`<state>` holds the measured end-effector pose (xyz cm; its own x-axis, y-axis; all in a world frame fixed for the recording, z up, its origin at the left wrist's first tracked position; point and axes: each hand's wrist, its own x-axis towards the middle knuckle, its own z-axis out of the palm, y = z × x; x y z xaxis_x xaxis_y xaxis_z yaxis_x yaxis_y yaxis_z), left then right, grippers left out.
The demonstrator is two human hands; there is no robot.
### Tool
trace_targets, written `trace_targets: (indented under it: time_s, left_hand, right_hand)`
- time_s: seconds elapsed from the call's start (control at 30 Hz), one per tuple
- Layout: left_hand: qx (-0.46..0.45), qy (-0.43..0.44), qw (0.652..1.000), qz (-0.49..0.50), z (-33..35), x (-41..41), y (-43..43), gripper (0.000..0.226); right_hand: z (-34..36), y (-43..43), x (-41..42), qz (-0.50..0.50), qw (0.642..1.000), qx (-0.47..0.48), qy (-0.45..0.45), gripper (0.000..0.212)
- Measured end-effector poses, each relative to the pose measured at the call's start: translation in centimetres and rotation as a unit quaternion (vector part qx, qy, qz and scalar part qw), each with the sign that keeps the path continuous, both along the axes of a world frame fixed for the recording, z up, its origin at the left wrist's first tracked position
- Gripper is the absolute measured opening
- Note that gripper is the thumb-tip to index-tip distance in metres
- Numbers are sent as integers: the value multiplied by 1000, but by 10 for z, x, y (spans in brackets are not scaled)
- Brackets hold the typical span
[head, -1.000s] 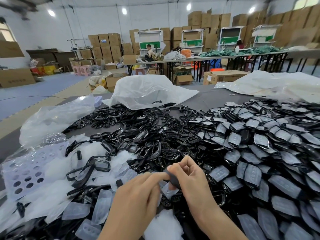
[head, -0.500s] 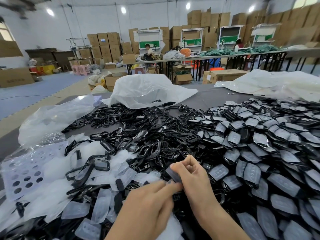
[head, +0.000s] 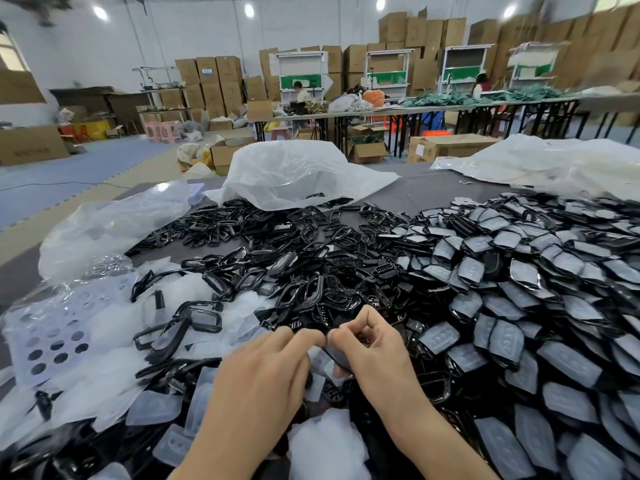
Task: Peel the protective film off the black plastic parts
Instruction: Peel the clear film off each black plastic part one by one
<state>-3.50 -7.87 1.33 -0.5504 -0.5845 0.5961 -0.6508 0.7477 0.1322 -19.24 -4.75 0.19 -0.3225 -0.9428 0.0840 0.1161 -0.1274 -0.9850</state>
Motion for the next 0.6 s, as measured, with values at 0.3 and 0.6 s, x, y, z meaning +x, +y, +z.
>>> trace_targets:
  time_s: [0.3,0.6]
  left_hand:
    - [13,73,996,-55,-3,-1,5,25]
    - [61,128,989,28,-10,4,-6,27]
  right_hand:
    - [1,1,-2,5,1000,5,-11,34]
    - [-2,1,-3,5,1000,14,-17,34]
